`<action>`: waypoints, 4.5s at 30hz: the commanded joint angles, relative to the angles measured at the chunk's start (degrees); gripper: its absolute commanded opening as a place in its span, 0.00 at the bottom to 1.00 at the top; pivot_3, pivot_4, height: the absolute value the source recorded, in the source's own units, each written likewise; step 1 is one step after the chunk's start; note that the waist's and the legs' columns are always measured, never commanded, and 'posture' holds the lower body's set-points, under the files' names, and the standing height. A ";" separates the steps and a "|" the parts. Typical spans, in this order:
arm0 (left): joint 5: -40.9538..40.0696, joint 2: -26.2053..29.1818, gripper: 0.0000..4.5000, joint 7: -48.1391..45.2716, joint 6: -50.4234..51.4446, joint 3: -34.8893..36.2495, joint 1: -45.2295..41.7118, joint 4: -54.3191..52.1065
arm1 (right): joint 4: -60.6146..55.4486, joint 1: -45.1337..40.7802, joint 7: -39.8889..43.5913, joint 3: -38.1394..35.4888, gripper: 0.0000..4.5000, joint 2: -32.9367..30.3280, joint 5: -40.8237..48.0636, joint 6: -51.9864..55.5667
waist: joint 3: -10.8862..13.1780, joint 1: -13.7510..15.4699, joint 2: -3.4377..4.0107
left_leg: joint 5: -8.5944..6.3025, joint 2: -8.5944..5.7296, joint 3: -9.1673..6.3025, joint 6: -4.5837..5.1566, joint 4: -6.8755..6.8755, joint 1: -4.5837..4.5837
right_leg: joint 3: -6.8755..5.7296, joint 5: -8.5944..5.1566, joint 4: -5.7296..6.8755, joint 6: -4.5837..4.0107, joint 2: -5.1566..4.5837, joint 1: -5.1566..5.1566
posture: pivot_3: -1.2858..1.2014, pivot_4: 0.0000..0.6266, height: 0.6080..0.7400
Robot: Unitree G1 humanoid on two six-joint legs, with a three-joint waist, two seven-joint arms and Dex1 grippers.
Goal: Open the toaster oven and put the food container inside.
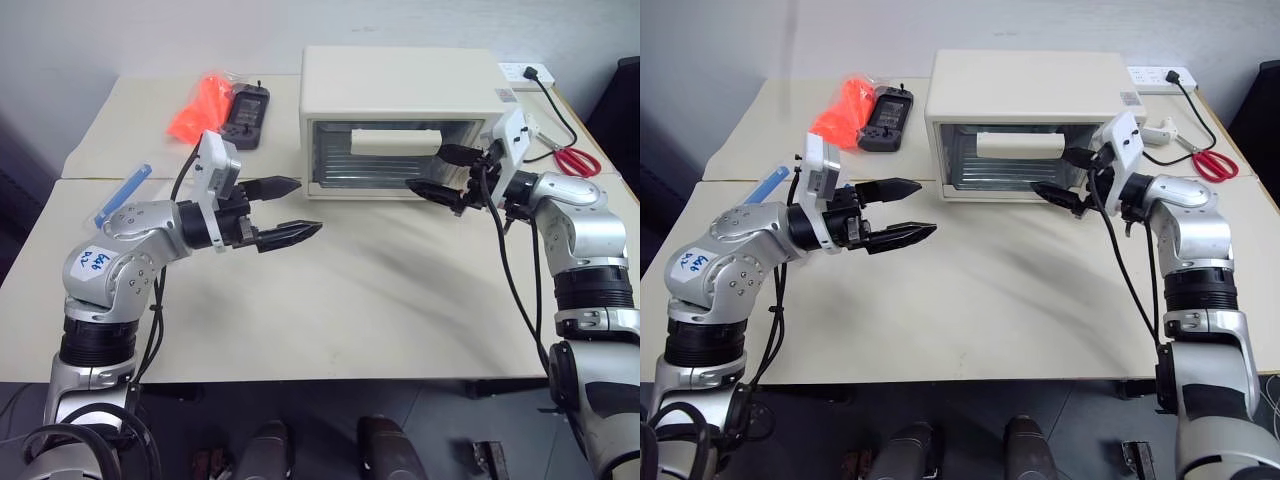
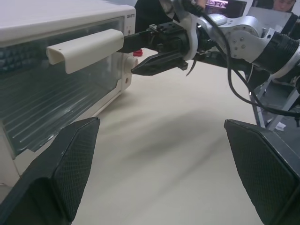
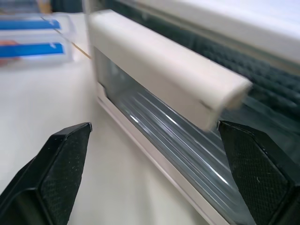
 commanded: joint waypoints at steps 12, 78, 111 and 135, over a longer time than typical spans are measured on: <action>5.26 -4.56 0.92 -0.63 -8.28 -0.65 -9.29 11.48 | -21.75 12.08 -2.37 -3.58 1.00 1.42 6.64 6.99 | 0.01 -0.08 -0.01 | 0.00 -0.02 0.06 0.01 -0.01 -0.02 | 0.06 0.00 0.10 0.00 0.01 -0.12 | 0.52 0.24 1.00; 23.13 -4.66 0.57 -4.48 -1.82 -1.29 -0.40 -1.16 | -46.29 33.42 -6.10 -25.57 1.00 -22.60 30.18 26.89 | 0.17 1.38 -0.30 | 0.09 -0.40 -0.06 0.40 0.33 -0.10 | 0.20 0.06 0.47 0.14 -0.28 -0.05 | 0.52 0.24 1.00; 45.18 -29.86 0.99 61.69 52.61 52.49 -18.97 -11.82 | -39.22 19.90 2.17 -13.65 1.00 -20.50 25.08 21.39 | 0.55 3.05 -1.11 | -0.05 -0.63 -0.12 0.20 0.40 -0.14 | 0.02 0.10 0.12 0.19 -0.24 0.03 | 0.52 0.24 1.00; 40.67 -19.30 0.00 59.74 42.81 47.14 -21.05 10.31 | -43.44 26.04 -2.14 -20.68 1.00 -21.80 28.56 23.86 | 0.57 3.02 -1.14 | -0.08 -0.58 -0.05 0.13 0.51 -0.12 | 0.04 0.10 0.36 0.20 -0.24 -0.06 | 0.52 0.24 1.00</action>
